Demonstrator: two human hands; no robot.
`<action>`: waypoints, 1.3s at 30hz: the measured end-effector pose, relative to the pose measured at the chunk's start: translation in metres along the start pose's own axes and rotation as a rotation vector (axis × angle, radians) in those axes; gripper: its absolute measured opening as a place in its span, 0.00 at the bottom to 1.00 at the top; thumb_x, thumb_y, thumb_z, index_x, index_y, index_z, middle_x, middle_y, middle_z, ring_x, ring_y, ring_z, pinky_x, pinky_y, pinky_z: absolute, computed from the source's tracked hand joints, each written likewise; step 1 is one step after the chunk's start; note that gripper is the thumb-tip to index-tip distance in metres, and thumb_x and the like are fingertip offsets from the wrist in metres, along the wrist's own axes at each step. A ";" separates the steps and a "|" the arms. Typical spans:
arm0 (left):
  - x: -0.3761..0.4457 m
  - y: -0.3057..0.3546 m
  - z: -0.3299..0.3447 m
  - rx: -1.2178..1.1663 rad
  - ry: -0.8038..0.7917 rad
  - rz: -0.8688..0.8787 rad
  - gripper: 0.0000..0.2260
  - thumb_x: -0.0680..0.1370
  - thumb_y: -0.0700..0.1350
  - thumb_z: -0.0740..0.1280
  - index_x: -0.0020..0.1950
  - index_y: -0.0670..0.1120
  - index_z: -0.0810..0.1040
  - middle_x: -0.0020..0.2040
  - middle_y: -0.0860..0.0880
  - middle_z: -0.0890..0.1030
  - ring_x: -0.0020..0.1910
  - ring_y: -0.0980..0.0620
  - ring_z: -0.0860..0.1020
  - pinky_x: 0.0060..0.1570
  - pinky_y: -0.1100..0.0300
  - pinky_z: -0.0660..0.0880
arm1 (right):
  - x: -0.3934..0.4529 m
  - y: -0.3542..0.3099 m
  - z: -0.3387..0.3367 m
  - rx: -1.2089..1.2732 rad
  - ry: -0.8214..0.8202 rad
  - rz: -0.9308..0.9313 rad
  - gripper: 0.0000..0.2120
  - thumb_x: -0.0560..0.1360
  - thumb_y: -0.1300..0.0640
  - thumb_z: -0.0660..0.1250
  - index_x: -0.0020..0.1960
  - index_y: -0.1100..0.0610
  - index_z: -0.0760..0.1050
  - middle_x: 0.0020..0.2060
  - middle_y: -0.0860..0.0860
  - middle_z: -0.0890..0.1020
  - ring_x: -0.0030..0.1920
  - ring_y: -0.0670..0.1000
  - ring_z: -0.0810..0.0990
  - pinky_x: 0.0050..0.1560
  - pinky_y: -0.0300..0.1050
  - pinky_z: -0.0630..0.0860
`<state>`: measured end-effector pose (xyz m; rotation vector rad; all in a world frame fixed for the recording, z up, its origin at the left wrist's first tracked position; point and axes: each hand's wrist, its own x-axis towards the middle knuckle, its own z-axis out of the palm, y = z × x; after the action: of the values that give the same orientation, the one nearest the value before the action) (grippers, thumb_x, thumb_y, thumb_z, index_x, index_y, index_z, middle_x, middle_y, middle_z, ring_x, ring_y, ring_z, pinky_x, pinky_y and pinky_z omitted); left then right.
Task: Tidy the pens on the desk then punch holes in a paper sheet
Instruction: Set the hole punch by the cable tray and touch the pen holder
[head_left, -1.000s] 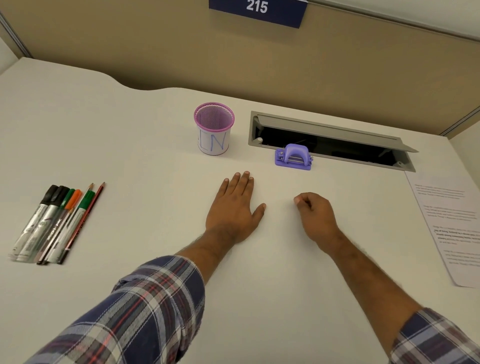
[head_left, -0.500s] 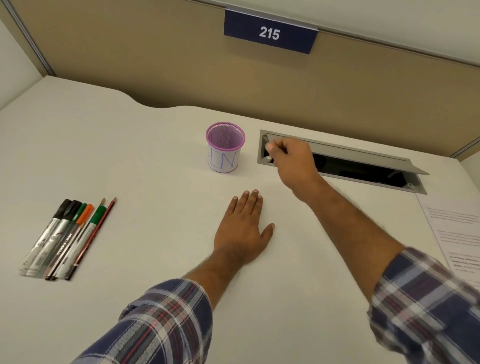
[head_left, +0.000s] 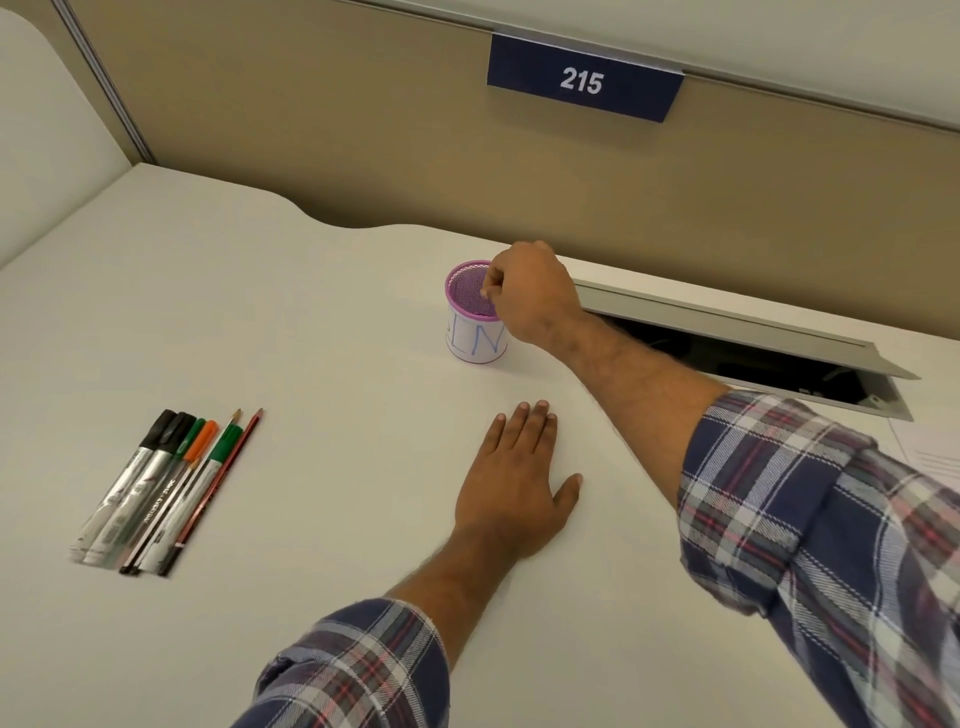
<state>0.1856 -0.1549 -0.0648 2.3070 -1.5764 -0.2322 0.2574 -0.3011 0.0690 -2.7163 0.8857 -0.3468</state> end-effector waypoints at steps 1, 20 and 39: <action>0.000 0.000 0.001 0.004 -0.001 -0.002 0.35 0.79 0.64 0.44 0.81 0.47 0.47 0.82 0.50 0.47 0.81 0.52 0.44 0.77 0.54 0.38 | 0.002 -0.001 0.002 -0.048 -0.008 -0.029 0.06 0.74 0.61 0.67 0.44 0.54 0.82 0.49 0.53 0.80 0.55 0.56 0.74 0.48 0.48 0.74; 0.000 0.000 -0.004 0.037 -0.019 0.015 0.34 0.80 0.63 0.45 0.81 0.46 0.48 0.82 0.49 0.47 0.81 0.51 0.45 0.79 0.53 0.40 | -0.121 0.085 -0.013 0.480 -0.012 0.306 0.07 0.77 0.59 0.68 0.50 0.60 0.82 0.44 0.53 0.84 0.44 0.48 0.80 0.46 0.40 0.76; 0.000 0.000 -0.002 0.073 -0.013 0.010 0.34 0.80 0.64 0.44 0.82 0.47 0.47 0.82 0.50 0.47 0.81 0.52 0.45 0.77 0.55 0.38 | -0.181 0.133 -0.025 -0.189 -0.577 -0.119 0.12 0.78 0.53 0.65 0.60 0.52 0.80 0.53 0.48 0.83 0.51 0.49 0.79 0.50 0.40 0.72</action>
<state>0.1864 -0.1546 -0.0630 2.3565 -1.6287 -0.1907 0.0360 -0.3002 0.0244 -2.7950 0.6133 0.5048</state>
